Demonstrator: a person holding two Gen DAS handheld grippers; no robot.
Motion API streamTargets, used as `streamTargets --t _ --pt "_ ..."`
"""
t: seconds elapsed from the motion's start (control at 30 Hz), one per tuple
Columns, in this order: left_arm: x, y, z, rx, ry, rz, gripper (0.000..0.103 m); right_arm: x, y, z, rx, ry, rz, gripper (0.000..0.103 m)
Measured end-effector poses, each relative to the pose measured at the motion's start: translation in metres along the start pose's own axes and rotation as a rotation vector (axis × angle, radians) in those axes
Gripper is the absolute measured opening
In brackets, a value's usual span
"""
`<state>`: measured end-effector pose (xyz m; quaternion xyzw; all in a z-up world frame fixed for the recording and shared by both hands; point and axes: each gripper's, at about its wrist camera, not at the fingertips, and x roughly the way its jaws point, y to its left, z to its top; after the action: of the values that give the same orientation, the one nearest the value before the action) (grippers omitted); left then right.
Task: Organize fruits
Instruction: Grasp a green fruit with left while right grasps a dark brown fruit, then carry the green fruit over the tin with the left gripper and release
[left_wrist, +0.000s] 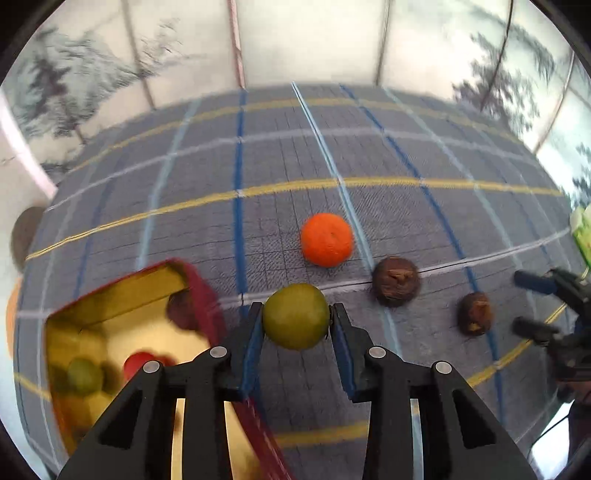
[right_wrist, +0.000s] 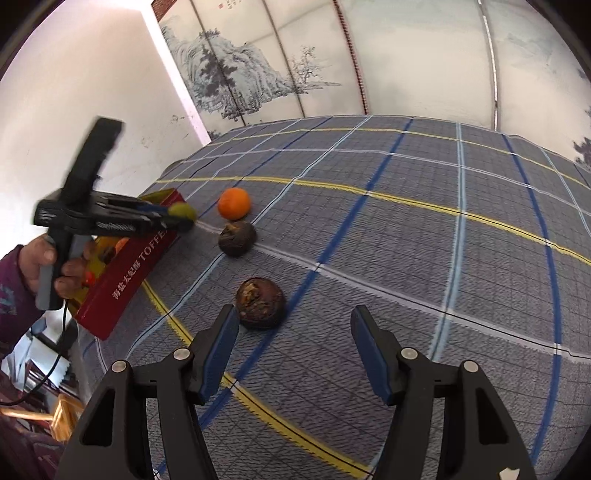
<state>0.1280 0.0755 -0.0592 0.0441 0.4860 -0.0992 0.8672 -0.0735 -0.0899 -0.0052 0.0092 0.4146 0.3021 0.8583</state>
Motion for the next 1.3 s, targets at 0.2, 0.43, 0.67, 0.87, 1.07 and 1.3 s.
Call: streamTargets --t 0.2,0.43,0.67,0.87,1.07,1.3 --pt "-0.059 -0.02 -0.048 -0.092 -0.077 -0.056 0.037 0.013 0.022 0.006 -0.07 0.027 0.008 0.061" --pt "-0.109 -0.021 -0.086 -0.129 -0.135 -0.034 0.037 0.038 0.041 0.011 -0.172 0.084 -0.069 0.058" --pt "-0.136 0.007 -0.118 -0.207 -0.181 0.073 0.037 0.031 0.04 0.006 -0.163 0.05 -0.103 0.035" --pt "-0.129 0.043 -0.139 -0.298 -0.164 0.129 0.037 0.013 0.001 0.003 0.007 0.012 -0.122 0.035" --pt "-0.113 0.053 -0.144 -0.308 -0.141 0.133 0.037 0.013 -0.008 0.004 0.041 0.017 -0.126 0.035" --pt "-0.094 0.047 -0.134 -0.254 -0.136 0.17 0.038 0.014 -0.009 0.003 0.046 0.025 -0.126 0.035"
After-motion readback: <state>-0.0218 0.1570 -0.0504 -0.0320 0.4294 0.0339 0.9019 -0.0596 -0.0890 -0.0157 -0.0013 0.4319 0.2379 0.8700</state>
